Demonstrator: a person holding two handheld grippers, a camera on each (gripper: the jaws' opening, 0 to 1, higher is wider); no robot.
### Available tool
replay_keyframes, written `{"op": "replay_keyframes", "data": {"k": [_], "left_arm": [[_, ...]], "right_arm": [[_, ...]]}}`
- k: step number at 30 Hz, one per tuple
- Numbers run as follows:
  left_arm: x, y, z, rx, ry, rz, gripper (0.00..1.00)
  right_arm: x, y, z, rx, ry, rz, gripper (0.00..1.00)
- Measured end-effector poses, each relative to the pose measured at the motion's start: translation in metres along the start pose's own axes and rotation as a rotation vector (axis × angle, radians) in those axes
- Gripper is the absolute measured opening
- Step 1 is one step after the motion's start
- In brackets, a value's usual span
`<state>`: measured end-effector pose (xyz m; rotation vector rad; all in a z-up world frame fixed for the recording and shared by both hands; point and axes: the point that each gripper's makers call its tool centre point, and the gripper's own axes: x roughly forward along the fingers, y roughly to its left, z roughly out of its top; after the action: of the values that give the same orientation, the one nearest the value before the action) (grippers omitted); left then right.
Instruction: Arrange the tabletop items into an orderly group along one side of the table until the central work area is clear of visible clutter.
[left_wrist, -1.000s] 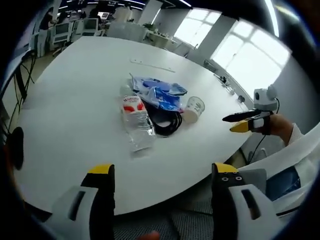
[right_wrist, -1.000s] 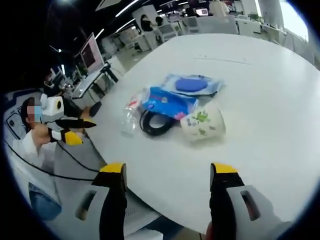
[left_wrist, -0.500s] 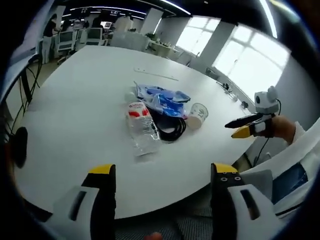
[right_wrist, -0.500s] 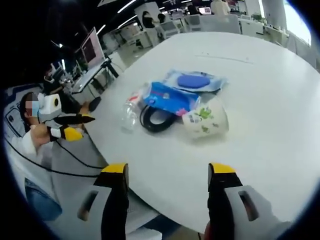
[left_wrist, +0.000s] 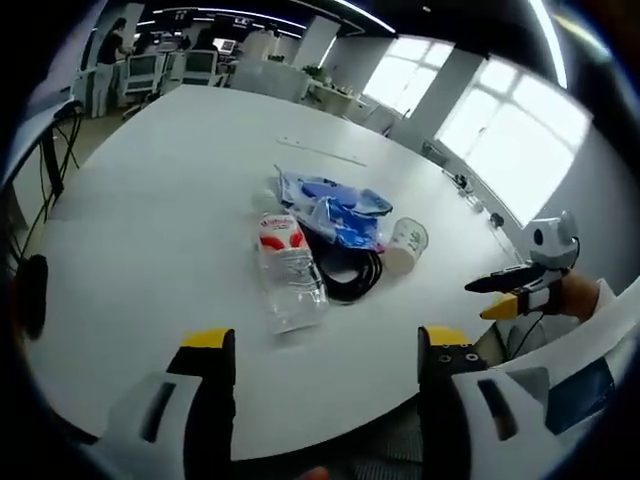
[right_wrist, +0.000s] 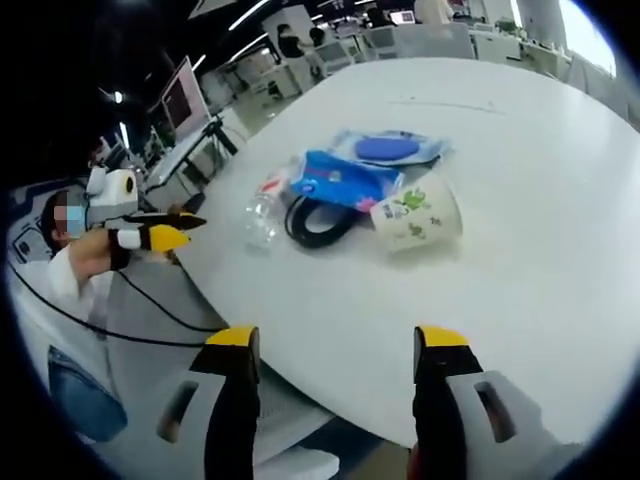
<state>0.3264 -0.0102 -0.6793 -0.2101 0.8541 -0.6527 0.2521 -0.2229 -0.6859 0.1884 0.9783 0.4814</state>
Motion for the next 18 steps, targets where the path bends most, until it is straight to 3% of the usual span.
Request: {"op": "replay_keyframes", "data": {"k": [8, 18], "left_arm": [[0.025, 0.0, 0.015, -0.026, 0.027, -0.01, 0.74], [0.048, 0.005, 0.02, -0.056, 0.077, 0.016, 0.72]], "right_arm": [[-0.005, -0.001, -0.007, 0.044, -0.024, -0.002, 0.6], [-0.007, 0.0, -0.027, 0.12, -0.036, 0.005, 0.59]]}}
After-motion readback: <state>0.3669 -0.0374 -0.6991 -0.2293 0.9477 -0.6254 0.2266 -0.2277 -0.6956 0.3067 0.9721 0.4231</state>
